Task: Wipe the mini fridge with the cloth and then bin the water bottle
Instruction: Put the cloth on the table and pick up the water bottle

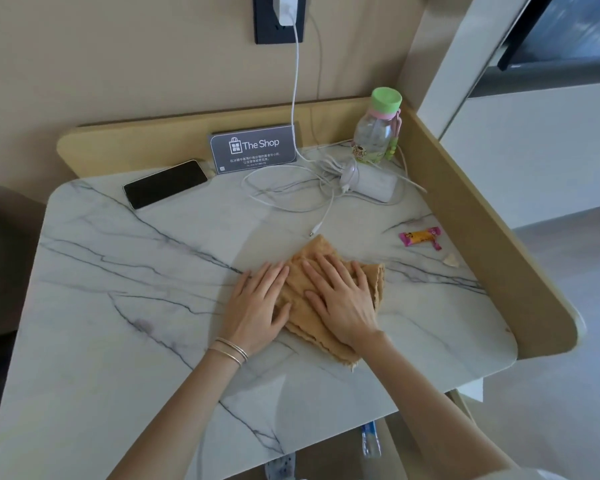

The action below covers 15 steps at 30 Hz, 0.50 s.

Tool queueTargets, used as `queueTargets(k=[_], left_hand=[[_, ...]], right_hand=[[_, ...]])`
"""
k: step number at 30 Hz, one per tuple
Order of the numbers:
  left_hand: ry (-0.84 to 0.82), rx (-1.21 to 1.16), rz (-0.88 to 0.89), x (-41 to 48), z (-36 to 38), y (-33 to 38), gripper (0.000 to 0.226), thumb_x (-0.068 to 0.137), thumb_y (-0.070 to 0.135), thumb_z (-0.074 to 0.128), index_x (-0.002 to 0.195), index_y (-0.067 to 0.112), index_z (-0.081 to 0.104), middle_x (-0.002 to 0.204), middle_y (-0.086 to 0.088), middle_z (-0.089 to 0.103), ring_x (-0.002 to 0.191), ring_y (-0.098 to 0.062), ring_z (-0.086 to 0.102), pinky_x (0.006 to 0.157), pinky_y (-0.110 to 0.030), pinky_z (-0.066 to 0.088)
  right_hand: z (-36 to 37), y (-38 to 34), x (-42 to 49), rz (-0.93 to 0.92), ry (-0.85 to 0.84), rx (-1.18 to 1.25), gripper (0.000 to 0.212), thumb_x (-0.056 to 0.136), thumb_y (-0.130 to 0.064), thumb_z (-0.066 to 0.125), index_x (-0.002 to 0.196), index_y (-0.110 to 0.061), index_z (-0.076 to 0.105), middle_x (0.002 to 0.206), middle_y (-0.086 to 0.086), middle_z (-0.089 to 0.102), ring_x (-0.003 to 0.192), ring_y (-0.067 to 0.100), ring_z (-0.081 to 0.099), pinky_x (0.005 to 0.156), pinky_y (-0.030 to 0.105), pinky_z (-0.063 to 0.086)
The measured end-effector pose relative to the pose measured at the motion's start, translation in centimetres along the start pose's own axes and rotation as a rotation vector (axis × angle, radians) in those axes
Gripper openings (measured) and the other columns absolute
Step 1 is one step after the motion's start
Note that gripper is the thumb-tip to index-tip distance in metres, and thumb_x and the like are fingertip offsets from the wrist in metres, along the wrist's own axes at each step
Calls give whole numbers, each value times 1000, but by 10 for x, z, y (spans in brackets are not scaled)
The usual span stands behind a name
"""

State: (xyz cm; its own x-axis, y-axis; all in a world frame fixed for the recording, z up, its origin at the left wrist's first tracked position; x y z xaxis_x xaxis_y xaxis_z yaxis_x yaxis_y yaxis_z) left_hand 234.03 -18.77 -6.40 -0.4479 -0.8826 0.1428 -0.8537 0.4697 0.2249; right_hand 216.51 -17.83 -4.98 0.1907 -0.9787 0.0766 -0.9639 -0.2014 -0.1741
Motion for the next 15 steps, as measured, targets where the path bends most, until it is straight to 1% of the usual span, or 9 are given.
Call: queueTargets(k=[2,4,8,10,12,15], left_hand=[[48,9,6,-3,-11,1,58,90,39,42,138,8,54,143,-6,53,131,-24,48,108,-44,31],[92,17,19,-8,-23,5,58,92,39,41,139,8,51,146,-5,50,134,-24,45,109,-45,32],[147,30,39,-31,-38,33,59,93,39,42,142,8,48,149,-6,45,137,-26,43,110,-46,34],[157,31,40,-48,-41,55,59,91,39,45,141,8,50,148,-8,46,136,-27,44,110,-46,35],[165,47,39,-69,-41,82,58,90,39,46,139,8,52,146,-9,48,134,-29,46,108,-49,37],[149,59,17,-104,-37,118,59,89,40,45,138,9,53,146,-10,48,134,-28,45,109,-47,35]], right_hand=[[-13,4,-7,8,40,18,51,96,-51,27,141,-30,41,145,0,44,136,21,36,110,48,25],[-31,10,-19,1,99,25,51,96,-49,28,137,-26,46,141,4,48,133,25,40,109,47,24],[-59,19,-65,-5,185,20,49,93,-41,36,137,-21,46,141,6,48,134,26,38,110,54,27],[-65,23,-93,9,205,14,50,93,-40,39,138,-20,44,143,6,45,136,24,36,111,54,27],[-67,28,-128,31,208,23,51,94,-42,37,140,-22,41,144,5,44,136,23,35,112,51,25],[-64,36,-175,64,174,45,51,93,-44,35,140,-24,41,145,3,43,137,23,35,113,49,24]])
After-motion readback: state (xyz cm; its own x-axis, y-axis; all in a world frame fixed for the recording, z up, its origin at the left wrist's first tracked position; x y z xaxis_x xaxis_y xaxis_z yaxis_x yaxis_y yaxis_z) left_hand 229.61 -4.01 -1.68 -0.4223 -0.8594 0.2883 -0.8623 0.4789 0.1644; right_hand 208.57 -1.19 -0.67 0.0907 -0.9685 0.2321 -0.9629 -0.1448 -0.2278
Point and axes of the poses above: each hand's wrist, its own x-axis towards the middle knuckle, its own z-axis out of the palm, y = z × x, the point moved 3 cm from there along x, towards the middle knuckle
